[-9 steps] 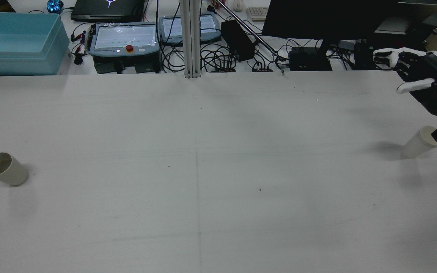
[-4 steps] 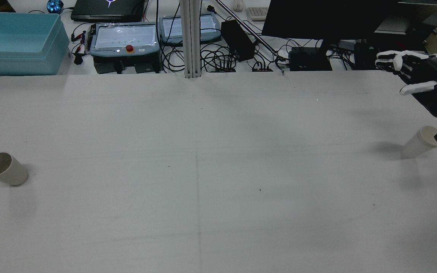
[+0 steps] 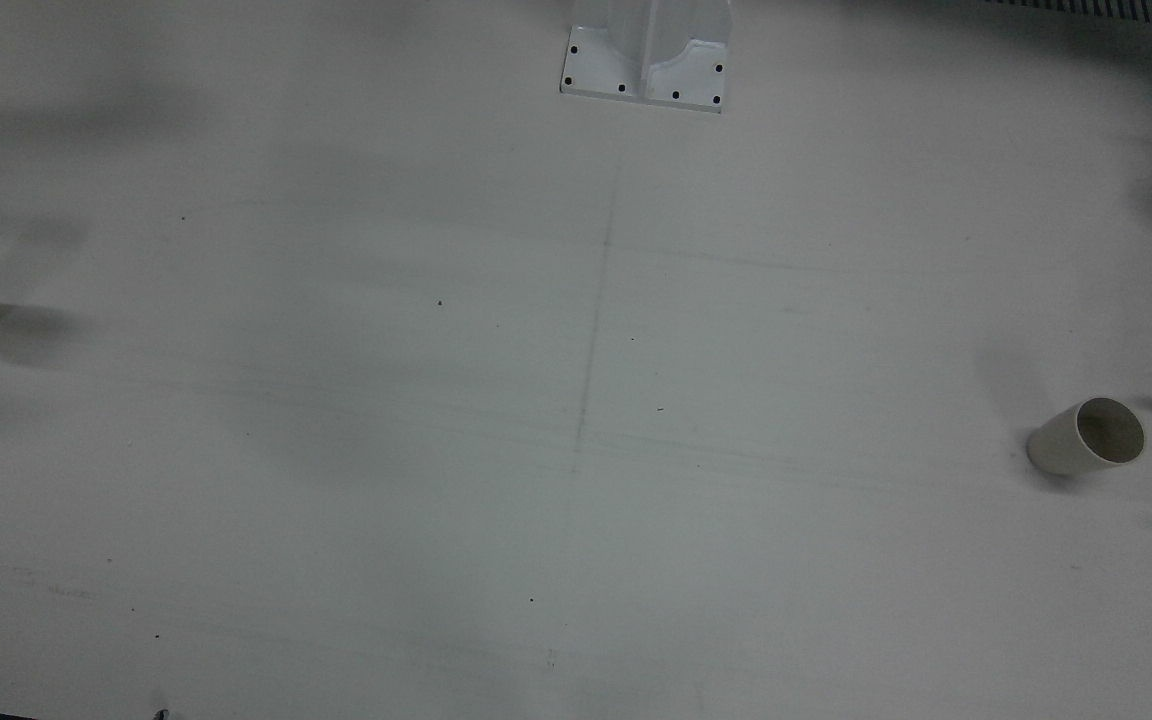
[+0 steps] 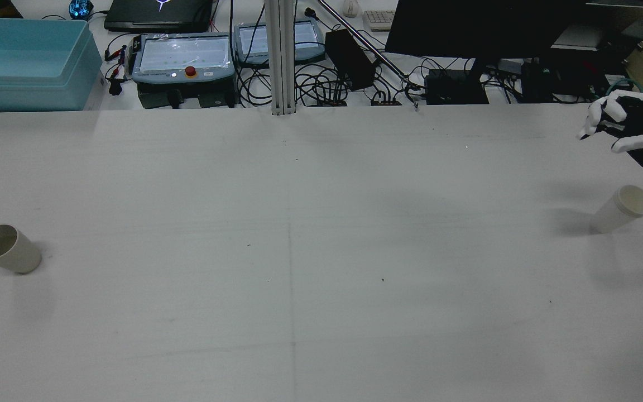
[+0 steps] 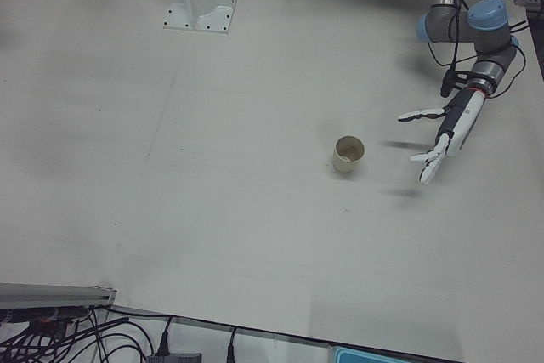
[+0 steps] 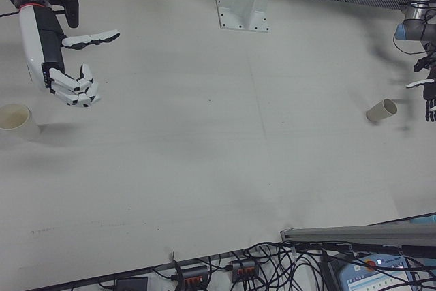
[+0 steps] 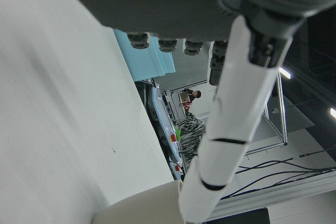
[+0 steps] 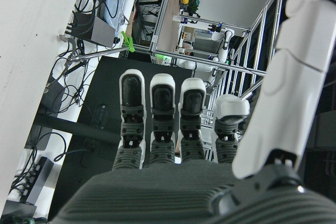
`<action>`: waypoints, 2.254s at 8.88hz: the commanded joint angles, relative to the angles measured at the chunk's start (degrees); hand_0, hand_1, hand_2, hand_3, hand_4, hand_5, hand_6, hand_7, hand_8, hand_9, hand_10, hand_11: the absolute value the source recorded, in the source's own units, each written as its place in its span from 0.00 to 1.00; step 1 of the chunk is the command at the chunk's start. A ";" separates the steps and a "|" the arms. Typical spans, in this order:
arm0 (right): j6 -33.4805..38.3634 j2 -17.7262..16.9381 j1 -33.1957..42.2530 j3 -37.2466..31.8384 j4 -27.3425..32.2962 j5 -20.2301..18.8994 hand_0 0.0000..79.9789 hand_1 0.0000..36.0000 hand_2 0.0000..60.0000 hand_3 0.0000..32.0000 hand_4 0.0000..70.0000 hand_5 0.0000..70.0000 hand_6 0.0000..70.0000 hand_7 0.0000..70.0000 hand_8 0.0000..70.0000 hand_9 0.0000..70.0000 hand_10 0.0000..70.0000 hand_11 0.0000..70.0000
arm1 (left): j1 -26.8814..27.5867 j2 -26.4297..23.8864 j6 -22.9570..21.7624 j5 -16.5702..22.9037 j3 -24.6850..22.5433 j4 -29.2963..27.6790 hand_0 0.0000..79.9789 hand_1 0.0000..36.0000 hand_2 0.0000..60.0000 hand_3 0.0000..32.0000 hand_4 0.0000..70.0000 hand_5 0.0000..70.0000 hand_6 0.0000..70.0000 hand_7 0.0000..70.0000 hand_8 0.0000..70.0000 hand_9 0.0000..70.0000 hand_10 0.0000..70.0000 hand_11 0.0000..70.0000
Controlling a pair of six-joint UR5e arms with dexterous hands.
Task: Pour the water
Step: 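Move the left hand to the white paper cup near it, then close the left hand fingers around the white paper cup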
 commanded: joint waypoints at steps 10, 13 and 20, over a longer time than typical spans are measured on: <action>0.03 -3.95 3.87 2.19 0.21 -0.19 0.69 0.17 0.01 0.00 0.47 1.00 0.88 1.00 1.00 1.00 1.00 1.00 | 9.05 -8.65 2.36 -0.73 -1.98 11.98 1.00 0.86 0.12 0.00 0.16 0.46 0.05 0.12 0.03 0.02 0.02 0.08; 0.12 -4.13 4.83 2.11 0.21 -0.28 0.69 0.16 0.00 0.00 0.47 1.00 0.87 1.00 1.00 1.00 1.00 1.00 | 9.84 -10.93 2.45 -0.99 -2.34 14.35 1.00 0.89 0.11 0.00 0.18 0.48 0.06 0.13 0.04 0.03 0.02 0.09; 0.20 -6.15 7.30 0.96 3.28 -0.45 0.70 0.17 0.00 0.00 0.53 1.00 0.88 1.00 1.00 1.00 1.00 1.00 | 13.97 -12.87 -3.35 -9.08 -2.34 17.17 1.00 0.78 0.04 0.00 1.00 1.00 0.24 0.28 0.11 0.11 0.10 0.18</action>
